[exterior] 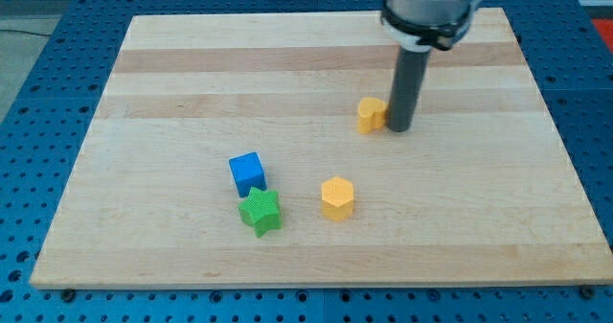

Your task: Slide the hexagon to the left of the yellow heart

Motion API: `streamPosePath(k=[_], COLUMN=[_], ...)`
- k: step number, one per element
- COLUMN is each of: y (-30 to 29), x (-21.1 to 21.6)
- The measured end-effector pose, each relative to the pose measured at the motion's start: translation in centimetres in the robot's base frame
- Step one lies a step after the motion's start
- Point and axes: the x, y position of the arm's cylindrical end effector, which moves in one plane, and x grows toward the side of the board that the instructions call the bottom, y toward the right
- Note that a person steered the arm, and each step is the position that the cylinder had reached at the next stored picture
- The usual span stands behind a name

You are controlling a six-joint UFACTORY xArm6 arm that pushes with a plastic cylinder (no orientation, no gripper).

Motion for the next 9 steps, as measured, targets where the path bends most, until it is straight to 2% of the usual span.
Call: streamPosePath(k=[2, 3, 4, 5, 6, 7, 8, 9], y=[-8.2, 2.9, 2.6, -3.0, -7.9, -12.7, -11.1, -11.5], x=[0.0, 1.2, 12.0, 14.5, 12.7, 12.9, 11.7, 5.0])
